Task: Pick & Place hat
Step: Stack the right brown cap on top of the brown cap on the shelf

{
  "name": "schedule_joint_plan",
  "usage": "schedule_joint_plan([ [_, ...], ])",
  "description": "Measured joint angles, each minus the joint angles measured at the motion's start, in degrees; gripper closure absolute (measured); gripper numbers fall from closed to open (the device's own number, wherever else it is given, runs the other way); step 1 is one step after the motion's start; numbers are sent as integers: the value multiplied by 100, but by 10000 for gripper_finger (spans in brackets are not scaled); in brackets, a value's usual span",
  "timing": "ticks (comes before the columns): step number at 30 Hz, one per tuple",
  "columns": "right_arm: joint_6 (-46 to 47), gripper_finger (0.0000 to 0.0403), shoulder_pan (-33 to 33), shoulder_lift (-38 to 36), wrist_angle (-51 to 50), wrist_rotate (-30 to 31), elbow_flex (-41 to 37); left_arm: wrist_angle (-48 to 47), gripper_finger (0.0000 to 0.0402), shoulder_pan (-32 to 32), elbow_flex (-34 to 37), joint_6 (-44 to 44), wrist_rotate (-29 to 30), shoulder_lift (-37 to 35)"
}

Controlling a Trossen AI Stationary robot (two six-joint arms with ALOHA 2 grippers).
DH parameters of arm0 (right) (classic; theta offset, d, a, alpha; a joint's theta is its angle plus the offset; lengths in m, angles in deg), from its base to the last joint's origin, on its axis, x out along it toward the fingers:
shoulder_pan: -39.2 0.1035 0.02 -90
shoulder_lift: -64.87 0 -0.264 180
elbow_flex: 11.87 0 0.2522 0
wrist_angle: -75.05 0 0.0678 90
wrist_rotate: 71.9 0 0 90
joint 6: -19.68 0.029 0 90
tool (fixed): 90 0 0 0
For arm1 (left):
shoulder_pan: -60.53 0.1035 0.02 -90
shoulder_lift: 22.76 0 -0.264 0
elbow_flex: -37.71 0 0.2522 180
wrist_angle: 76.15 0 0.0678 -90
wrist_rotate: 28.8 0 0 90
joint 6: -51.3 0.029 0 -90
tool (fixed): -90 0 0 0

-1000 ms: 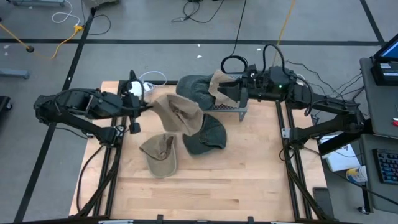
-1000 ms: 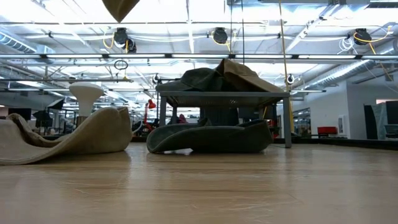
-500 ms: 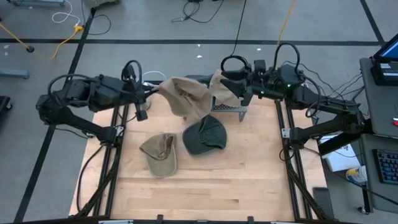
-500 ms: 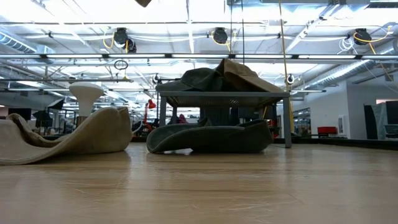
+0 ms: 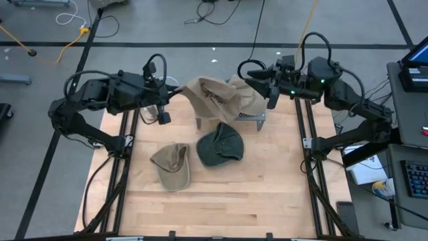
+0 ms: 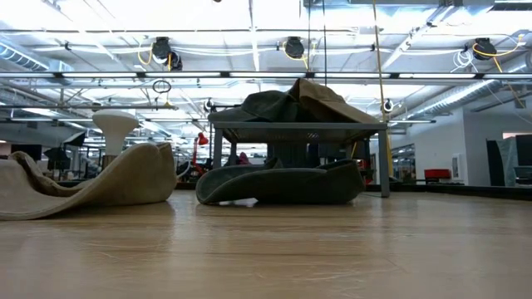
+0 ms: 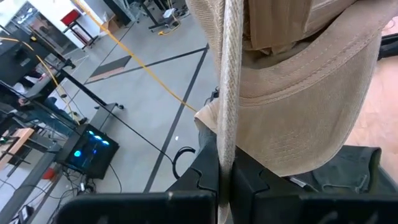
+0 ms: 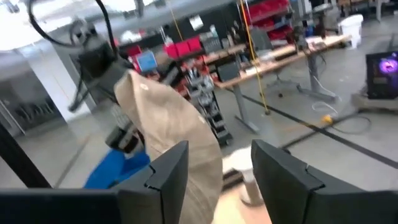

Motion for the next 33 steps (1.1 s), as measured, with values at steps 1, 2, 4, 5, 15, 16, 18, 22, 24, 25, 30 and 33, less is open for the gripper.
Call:
schedule_joint_plan([
  [1,-44,236,-11,75,-217,-4,184,-1,393,13,-48,34,1,44],
  [2,-108,237,-12,167,-345,-16,372,0,393,29,-88,47,-2,80],
  [4,-267,238,-12,337,-692,-75,730,-5,393,54,-150,56,-27,141],
  [5,-337,238,-14,427,-847,-176,903,0,393,58,-196,58,-32,194],
  [15,-737,238,15,992,-1694,-780,1784,-5,393,58,-394,42,-239,384],
  [16,-737,238,15,992,-1768,-818,1784,1,393,58,-396,11,-253,382],
  [18,-735,238,13,1003,-1825,-1013,1789,14,393,58,-396,-11,-254,382],
  [22,-720,238,17,1022,-1907,-1077,1791,12,393,58,-396,-29,-254,382],
  [24,-676,238,17,1021,-1924,-1077,1789,12,393,58,-396,-31,-254,382],
  [25,-602,238,17,1016,-1912,-1079,1789,11,393,58,-396,-31,-254,382],
  [30,-285,238,17,955,-1919,-1610,1789,-6,393,58,-396,-48,-252,382],
  [33,-263,238,69,952,-2009,-1648,1789,-6,393,58,-396,-144,-254,382],
])
